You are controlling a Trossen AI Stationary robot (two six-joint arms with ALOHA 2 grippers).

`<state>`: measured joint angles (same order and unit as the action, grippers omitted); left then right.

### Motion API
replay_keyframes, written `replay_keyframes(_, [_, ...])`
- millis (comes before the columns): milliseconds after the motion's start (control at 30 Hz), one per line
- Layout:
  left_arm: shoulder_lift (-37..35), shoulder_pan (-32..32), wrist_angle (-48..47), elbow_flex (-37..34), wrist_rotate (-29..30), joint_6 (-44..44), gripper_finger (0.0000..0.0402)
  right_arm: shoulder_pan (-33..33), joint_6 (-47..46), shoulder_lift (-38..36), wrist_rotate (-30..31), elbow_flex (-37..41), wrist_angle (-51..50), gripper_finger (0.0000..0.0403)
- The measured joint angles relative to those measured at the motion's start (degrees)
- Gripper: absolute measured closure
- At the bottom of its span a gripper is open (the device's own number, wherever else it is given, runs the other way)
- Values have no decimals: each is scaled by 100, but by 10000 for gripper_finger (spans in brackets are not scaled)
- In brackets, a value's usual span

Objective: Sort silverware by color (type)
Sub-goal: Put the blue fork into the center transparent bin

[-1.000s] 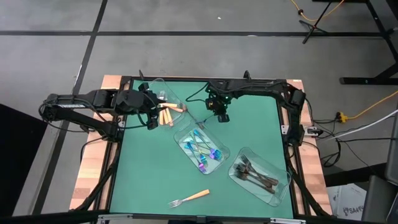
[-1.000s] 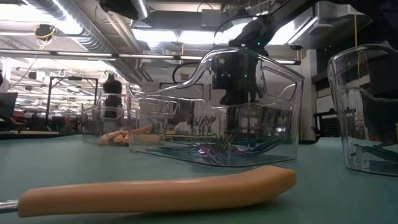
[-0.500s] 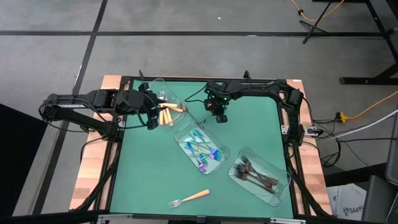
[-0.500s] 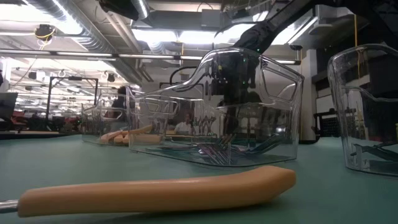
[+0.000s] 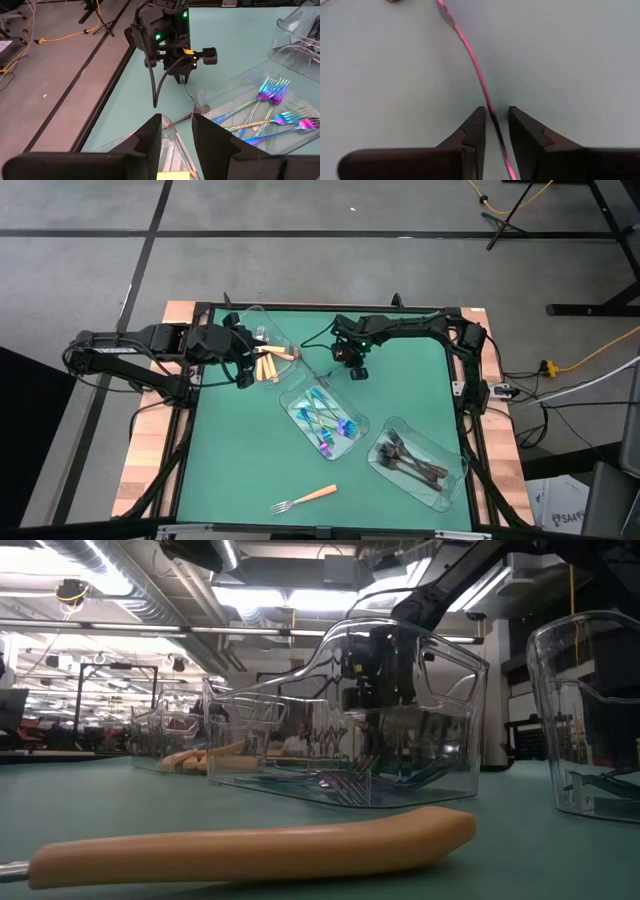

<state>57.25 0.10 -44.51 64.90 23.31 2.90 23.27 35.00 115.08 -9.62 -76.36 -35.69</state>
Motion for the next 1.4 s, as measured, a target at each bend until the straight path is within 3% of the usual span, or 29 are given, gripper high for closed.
replay_keyframes(167, [0,-2,-2,-2,-3,7,298,-4,-7,91,175,-12,7,330])
replay_keyframes(467, [0,-2,0,-2,-4,15,298,-7,-11,103,192,-15,-73,398])
replay_keyframes(733, [0,-2,0,-2,-4,15,298,-4,-19,146,311,-350,-733,401])
replay_keyframes(1000, [0,0,0,-2,-2,15,298,4,-17,154,969,-831,-1716,401])
replay_keyframes(1400, [0,0,0,-2,-1,15,298,-4,-12,143,943,-1349,-2252,402])
